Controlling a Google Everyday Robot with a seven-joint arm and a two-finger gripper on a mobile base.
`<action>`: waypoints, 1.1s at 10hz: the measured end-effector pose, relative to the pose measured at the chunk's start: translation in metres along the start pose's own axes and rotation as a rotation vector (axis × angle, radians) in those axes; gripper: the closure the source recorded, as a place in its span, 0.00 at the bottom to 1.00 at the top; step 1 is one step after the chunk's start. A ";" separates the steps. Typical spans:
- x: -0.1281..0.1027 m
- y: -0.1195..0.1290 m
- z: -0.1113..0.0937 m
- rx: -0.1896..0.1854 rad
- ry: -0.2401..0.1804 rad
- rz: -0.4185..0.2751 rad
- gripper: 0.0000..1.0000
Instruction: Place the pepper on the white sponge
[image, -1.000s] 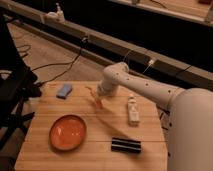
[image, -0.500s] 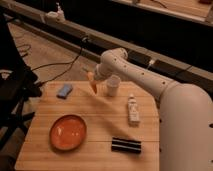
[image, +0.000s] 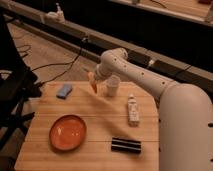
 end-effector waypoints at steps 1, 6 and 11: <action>-0.010 0.016 0.015 -0.018 0.006 -0.025 1.00; -0.049 0.082 0.078 -0.076 0.042 -0.143 1.00; -0.062 0.122 0.128 -0.158 0.092 -0.169 1.00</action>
